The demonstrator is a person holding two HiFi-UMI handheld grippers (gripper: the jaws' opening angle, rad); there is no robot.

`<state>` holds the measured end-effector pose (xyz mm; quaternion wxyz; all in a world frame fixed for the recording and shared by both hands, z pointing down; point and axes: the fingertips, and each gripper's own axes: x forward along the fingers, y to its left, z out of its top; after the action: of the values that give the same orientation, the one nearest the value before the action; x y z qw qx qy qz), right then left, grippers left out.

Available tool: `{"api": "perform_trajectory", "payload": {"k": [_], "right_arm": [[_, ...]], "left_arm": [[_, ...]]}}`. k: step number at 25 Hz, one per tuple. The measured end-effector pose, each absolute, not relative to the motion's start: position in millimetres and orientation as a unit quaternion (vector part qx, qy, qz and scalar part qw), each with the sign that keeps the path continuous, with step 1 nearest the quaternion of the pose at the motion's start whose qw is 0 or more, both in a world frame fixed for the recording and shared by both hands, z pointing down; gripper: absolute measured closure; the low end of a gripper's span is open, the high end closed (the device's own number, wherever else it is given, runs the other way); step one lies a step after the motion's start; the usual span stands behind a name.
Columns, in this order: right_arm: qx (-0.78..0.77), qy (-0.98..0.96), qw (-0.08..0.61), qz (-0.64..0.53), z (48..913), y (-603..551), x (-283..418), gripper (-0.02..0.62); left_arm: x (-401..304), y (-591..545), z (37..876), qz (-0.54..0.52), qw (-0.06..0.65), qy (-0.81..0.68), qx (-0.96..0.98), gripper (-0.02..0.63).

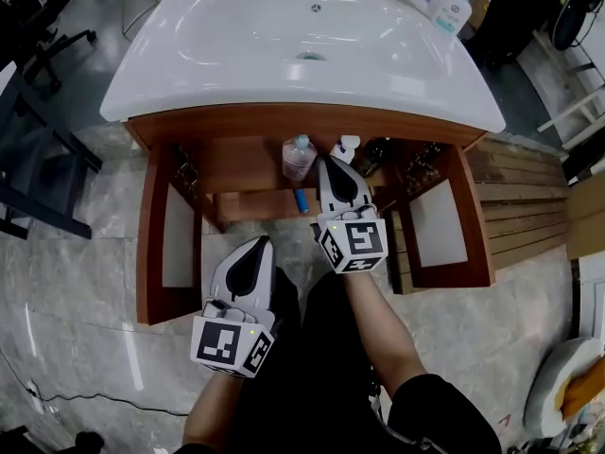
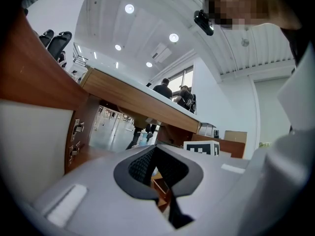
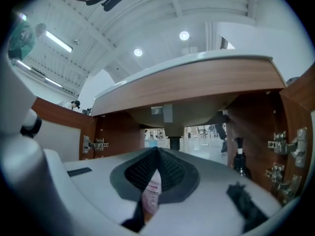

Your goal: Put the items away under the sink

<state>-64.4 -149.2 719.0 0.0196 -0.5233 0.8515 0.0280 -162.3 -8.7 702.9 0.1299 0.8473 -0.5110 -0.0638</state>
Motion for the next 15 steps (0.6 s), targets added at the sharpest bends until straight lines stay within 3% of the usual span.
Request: {"api": "perform_trajectory", "payload": {"k": [15], "right_arm": [[-0.533,0.842,-0.044,-0.065,730,-120,-43,0.58]], "left_arm": [[-139,-21,672,-0.029,0.186,-0.507,0.841,0.6]]}}
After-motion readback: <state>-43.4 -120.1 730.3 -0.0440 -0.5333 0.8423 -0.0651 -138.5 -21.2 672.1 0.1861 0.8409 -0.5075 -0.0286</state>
